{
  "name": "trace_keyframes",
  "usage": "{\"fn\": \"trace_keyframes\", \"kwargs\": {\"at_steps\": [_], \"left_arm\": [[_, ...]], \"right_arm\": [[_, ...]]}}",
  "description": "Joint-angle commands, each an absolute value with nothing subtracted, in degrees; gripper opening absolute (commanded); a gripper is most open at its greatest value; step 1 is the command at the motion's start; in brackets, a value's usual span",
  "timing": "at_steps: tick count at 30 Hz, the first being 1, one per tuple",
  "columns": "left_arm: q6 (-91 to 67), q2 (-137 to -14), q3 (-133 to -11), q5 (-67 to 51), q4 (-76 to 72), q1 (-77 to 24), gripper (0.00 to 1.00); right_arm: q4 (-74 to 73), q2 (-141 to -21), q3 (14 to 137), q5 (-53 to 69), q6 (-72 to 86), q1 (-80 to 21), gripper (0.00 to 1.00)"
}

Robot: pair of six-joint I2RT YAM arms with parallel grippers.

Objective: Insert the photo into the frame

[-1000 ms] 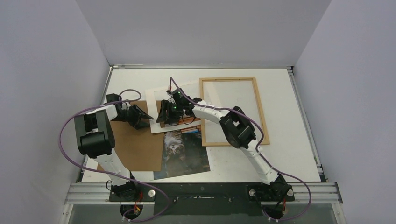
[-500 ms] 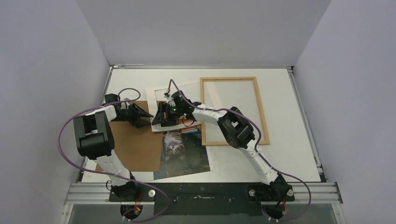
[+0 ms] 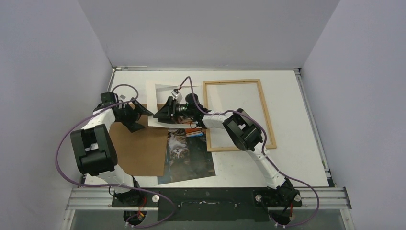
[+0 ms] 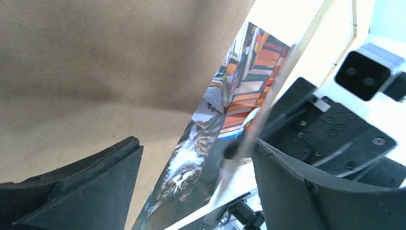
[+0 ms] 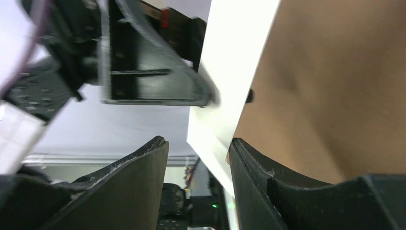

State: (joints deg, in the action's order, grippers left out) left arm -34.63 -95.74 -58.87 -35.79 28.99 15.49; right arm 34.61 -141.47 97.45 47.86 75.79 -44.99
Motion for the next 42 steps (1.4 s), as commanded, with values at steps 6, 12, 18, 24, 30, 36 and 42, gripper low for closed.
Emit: {"fn": "trace_keyframes", "kwargs": {"at_steps": [6, 12, 18, 24, 30, 36, 42], "left_arm": [[-36.06, -93.71, -61.99, -42.40, 19.85, 15.99, 0.84], [-40.80, -96.88, -62.70, -47.86, 12.42, 15.97, 0.80], [-45.99, -99.85, -63.93, -51.57, 7.23, 15.99, 0.43], [-42.49, -100.70, -68.06, -52.07, 10.78, 15.91, 0.08], [-40.92, -98.58, -71.90, -49.80, 17.13, 16.00, 0.00], [-40.62, -95.31, -78.98, -43.02, 29.83, 15.95, 0.00], [-40.94, -93.32, -85.11, -37.30, 40.02, 16.00, 0.00]], "right_arm": [[56.43, -140.80, 97.06, 51.13, 85.98, -43.90, 0.49], [56.45, -141.39, 98.11, 51.97, 86.48, -44.03, 0.49], [49.28, -140.01, 98.25, 52.71, 81.41, -43.87, 0.48], [31.20, -135.08, 97.37, 50.99, 67.16, -43.03, 0.48], [13.48, -125.37, 94.59, 44.03, 49.34, -40.21, 0.64], [-8.19, -114.74, 94.88, 27.81, 24.36, -42.36, 0.71], [-8.07, -107.89, 90.60, 7.35, 4.51, -52.50, 0.71]]}}
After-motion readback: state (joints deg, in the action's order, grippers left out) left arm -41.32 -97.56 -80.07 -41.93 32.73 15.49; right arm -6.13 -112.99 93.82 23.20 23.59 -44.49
